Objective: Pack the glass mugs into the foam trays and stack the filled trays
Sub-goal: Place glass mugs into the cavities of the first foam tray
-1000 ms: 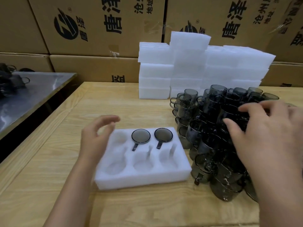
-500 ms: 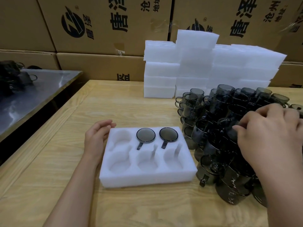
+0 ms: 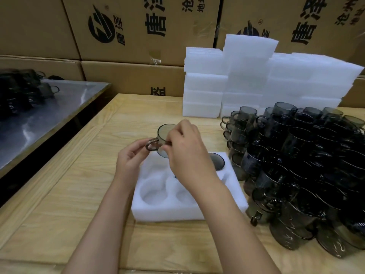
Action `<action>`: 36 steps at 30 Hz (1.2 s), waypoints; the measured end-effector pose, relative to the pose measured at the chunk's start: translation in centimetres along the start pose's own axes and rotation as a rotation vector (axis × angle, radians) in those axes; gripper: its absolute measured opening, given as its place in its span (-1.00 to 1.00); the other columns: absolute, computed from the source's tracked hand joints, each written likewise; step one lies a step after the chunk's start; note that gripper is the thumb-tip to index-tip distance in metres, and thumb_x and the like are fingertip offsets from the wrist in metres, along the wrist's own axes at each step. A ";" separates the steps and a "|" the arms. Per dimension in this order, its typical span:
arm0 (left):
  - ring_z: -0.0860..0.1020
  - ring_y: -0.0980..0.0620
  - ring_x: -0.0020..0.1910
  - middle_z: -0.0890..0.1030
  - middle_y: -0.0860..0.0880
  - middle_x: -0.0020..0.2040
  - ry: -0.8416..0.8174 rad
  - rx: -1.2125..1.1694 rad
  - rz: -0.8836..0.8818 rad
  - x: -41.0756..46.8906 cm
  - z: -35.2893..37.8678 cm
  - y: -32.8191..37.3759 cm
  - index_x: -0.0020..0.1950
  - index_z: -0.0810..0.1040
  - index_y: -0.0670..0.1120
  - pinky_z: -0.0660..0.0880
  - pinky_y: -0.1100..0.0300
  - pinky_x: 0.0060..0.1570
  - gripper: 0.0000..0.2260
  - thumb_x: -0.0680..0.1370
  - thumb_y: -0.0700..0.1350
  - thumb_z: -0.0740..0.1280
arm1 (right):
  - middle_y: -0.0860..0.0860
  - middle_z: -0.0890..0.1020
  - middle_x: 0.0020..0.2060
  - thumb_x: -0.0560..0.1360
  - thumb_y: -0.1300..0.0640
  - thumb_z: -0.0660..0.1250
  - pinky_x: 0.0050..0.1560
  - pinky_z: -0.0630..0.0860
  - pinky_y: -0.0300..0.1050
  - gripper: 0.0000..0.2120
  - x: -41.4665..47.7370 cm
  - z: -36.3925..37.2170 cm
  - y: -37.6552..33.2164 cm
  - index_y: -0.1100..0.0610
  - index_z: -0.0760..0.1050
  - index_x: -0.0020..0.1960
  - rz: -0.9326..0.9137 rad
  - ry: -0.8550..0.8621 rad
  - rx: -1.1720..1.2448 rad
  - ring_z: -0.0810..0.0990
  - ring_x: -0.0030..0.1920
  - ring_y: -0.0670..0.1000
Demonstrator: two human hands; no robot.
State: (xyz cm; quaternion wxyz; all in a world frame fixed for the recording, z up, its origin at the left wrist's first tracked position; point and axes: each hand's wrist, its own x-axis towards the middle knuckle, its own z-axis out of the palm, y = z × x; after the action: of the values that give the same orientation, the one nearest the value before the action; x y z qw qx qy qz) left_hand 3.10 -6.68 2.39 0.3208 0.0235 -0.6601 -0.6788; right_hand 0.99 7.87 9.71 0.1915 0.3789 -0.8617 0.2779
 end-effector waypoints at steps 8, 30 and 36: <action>0.60 0.01 -0.09 0.65 -0.09 -0.13 -0.001 -0.152 -0.109 0.2 -1.0 -0.3 -0.12 0.66 -0.14 0.51 0.23 -0.05 -0.87 0.50 -0.13 0.34 | 0.08 0.35 0.19 0.48 0.23 0.36 0.08 0.15 -0.48 -0.92 0.7 1.8 1.1 0.23 0.53 -0.04 0.127 0.024 0.400 0.31 0.24 0.02; 0.63 -0.04 -0.04 0.68 -0.09 -0.05 -0.162 -0.209 -0.214 0.7 -1.1 -1.3 0.03 0.56 -0.15 0.55 0.17 -0.09 -0.79 0.40 -0.20 0.33 | -0.05 0.39 0.38 0.51 0.21 0.32 0.17 0.19 -0.35 -0.96 -0.2 3.9 3.7 0.10 0.50 -0.10 0.058 -0.312 0.375 0.33 0.38 -0.06; 0.60 -0.08 0.09 0.65 -0.08 0.09 -0.128 -0.162 -0.264 0.5 -1.1 -1.7 0.00 0.56 -0.20 0.52 0.08 0.02 -0.73 0.30 -0.29 0.34 | -0.09 0.39 0.38 0.53 0.14 0.29 0.23 0.23 -0.26 -0.92 -0.4 3.9 3.4 0.15 0.52 -0.06 0.042 -0.396 0.279 0.30 0.38 -0.08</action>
State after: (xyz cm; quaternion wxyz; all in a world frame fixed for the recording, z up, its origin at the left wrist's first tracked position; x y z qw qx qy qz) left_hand 2.51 -8.04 0.87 0.1866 0.0409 -0.6137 -0.7661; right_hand -1.84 7.57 5.33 -0.0412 0.4310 -0.8433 0.3186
